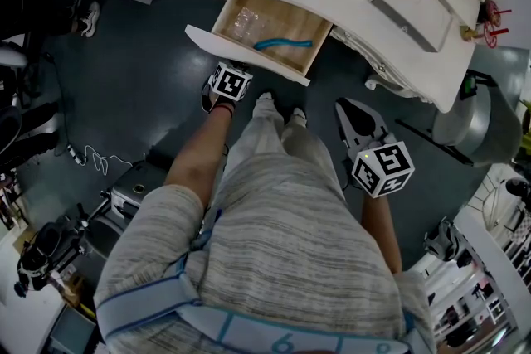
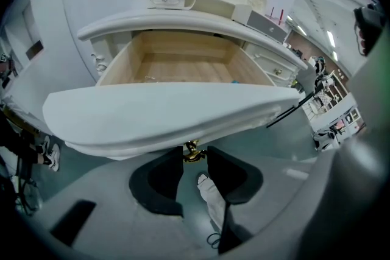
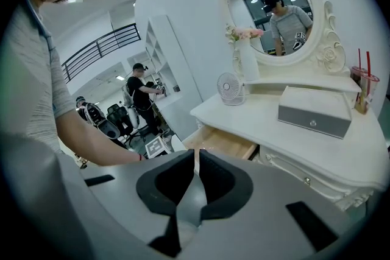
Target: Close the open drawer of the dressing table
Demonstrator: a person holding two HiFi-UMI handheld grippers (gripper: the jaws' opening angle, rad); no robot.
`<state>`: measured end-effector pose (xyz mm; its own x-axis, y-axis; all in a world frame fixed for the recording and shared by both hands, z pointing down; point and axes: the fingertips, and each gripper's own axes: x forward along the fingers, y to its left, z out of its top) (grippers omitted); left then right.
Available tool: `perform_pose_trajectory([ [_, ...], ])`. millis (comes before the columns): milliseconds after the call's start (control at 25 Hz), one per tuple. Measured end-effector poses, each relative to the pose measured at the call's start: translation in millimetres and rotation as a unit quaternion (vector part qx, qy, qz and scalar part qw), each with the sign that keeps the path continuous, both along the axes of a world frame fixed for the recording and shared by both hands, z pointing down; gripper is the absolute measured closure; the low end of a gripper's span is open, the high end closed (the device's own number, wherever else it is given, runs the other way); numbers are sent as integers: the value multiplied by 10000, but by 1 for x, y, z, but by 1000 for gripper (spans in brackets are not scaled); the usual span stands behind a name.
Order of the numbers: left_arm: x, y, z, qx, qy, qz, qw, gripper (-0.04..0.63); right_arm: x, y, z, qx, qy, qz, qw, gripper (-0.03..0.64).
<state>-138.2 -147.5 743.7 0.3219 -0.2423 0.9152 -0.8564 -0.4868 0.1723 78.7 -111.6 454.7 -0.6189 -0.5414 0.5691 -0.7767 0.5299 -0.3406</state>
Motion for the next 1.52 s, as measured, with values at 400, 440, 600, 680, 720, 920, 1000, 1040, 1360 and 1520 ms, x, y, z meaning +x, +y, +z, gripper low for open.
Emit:
perform_pose_trajectory([
  [400, 8, -16, 3, -66, 8, 26, 10000, 462, -4, -5, 9, -132, 118, -67, 9998, 604],
  [440, 9, -18, 4, -62, 11, 33, 10000, 462, -4, -5, 10, -140, 125, -67, 9998, 604],
  [600, 14, -29, 4, -41, 13, 65, 10000, 463, -2, -6, 12, -186, 143, -47, 9997, 604],
  [680, 16, -36, 3, -38, 14, 86, 10000, 463, -2, -7, 13, -212, 144, -35, 9997, 604],
  [720, 17, -38, 3, -35, 14, 94, 9999, 463, -2, -8, 14, -225, 145, -30, 9996, 604],
  [920, 23, -54, 2, 18, 21, 126, 9999, 463, -3, -10, 17, -277, 151, -17, 9995, 604],
  [1000, 25, -60, 2, 40, 29, 135, 9999, 463, -3, -11, 18, -295, 157, 0, 9994, 604],
  [1040, 26, -63, 1, 49, 34, 139, 9999, 463, -3, -12, 18, -302, 162, 10, 9994, 604],
  [1360, 38, -91, 1, 104, 150, 205, 9996, 463, -1, -20, 22, -356, 184, 97, 9991, 604],
  [1520, 43, -104, 0, 135, 184, 256, 9994, 465, -2, -23, 25, -400, 193, 149, 9989, 604],
])
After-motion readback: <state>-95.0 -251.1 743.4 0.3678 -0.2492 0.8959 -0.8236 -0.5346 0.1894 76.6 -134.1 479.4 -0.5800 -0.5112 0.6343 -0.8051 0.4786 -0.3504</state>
